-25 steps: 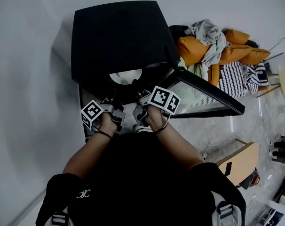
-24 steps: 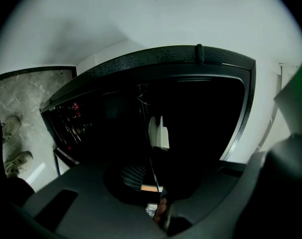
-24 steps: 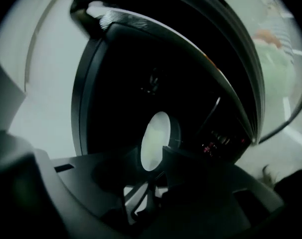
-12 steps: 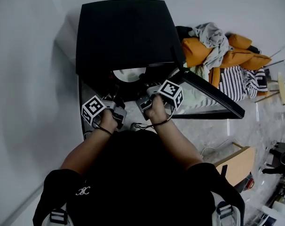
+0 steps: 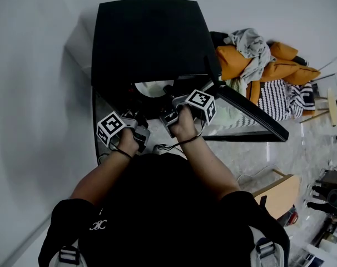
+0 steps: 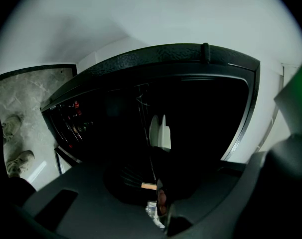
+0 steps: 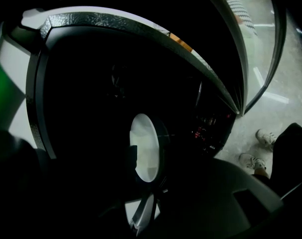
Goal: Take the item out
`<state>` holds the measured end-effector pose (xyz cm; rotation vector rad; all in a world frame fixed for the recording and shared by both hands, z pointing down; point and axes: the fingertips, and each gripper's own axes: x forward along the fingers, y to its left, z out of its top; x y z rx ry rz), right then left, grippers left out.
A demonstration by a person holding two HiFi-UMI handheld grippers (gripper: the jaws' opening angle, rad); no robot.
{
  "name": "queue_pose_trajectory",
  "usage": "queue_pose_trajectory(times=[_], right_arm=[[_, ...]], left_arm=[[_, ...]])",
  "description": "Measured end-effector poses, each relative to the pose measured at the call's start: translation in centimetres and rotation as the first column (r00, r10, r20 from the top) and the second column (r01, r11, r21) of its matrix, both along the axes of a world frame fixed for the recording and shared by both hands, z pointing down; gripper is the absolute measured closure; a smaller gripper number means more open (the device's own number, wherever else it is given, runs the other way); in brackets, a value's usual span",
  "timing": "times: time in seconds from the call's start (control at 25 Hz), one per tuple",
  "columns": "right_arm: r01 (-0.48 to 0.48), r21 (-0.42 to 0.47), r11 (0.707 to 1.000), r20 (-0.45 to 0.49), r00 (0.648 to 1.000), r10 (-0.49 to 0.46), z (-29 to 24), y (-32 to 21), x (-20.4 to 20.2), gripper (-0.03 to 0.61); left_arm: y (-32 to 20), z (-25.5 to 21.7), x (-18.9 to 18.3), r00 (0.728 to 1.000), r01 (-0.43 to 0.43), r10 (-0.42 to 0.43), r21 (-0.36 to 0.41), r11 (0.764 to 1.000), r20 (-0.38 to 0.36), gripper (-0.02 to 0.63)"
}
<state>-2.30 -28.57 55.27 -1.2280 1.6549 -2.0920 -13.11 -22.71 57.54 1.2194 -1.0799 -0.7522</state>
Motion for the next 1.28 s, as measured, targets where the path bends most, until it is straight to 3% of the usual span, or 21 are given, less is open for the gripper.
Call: queue_pose_trajectory(times=[0.28, 0.4, 0.44, 0.92, 1.28], right_arm=[[0.017, -0.015, 1.0, 0.002, 1.0, -0.017, 0.5, -0.2, -0.6, 0.43], [0.03, -0.024, 0.999, -0.047, 0.998, -0.031, 1.2, 0.1, -0.5, 0.536], [0.032, -0.022, 0.999, -0.056, 0.998, -0.033, 1.4, 0.2, -0.5, 0.545], [0.071, 0.06, 0.996, -0.042, 0.997, -0.068, 0.7, -0.1, -0.6, 0.554], [0.054, 0.051, 0.997, -0.027, 0.998, -0.052, 0.9, 2.5, 1.3, 0.555]], left_arm=[[0.1, 0.2, 0.0, 1.0, 0.003, -0.003, -0.011, 1.0, -0.002, 0.568], [0.2, 0.1, 0.0, 1.0, 0.002, -0.002, -0.013, 1.0, 0.0, 0.568], [0.3, 0.2, 0.1, 1.0, 0.001, -0.001, -0.014, 1.0, 0.0, 0.568], [0.0, -0.3, 0.1, 1.0, -0.011, 0.011, 0.013, 1.0, 0.01, 0.568], [-0.1, -0.4, -0.1, 1.0, -0.011, 0.011, 0.015, 1.0, 0.02, 0.568]])
